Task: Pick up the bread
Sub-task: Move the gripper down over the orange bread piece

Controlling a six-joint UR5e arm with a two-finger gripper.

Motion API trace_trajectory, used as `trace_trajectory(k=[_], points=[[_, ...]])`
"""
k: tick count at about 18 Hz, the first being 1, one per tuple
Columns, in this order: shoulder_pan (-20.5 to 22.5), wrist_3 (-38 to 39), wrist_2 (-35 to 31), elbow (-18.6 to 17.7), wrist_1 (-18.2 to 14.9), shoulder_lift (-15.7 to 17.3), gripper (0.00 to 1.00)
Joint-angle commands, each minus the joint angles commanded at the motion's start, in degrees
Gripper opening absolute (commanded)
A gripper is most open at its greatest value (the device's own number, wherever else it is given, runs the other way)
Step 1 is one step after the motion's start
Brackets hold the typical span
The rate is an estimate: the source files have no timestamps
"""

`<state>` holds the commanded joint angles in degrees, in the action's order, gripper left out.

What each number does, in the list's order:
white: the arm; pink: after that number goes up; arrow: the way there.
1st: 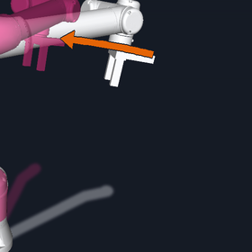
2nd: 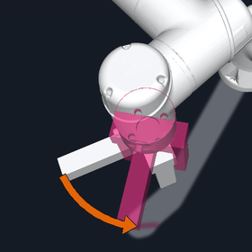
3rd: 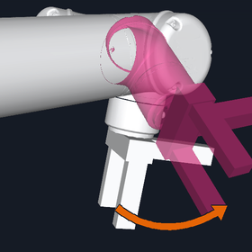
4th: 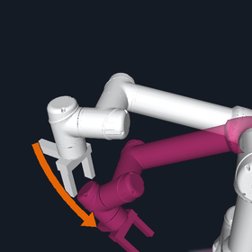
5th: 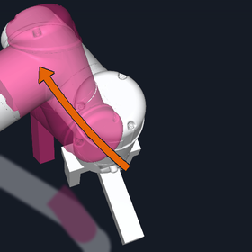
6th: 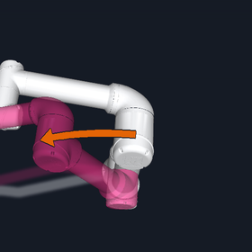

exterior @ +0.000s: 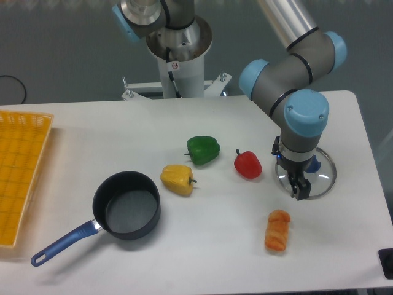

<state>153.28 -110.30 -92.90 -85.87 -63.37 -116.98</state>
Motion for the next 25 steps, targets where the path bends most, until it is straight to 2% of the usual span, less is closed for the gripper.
trace_trajectory(k=[3, 6, 11, 15, 20, 25], points=[[0.00, 0.87, 0.09, 0.00, 0.09, 0.09, 1.00], [-0.18, 5.96, 2.80, -0.17, 0.26, -0.35, 1.00], [-1.84, 23.52, 4.66, -0.35, 5.09, -1.40, 1.00], [-3.43, 33.73, 4.57, 0.00, 7.38, -2.90, 1.00], [-3.69, 36.30, 4.66, 0.53, 7.73, -4.30, 1.00], [-3.69, 40.69, 4.57, 1.31, 13.61, -8.60, 1.00]])
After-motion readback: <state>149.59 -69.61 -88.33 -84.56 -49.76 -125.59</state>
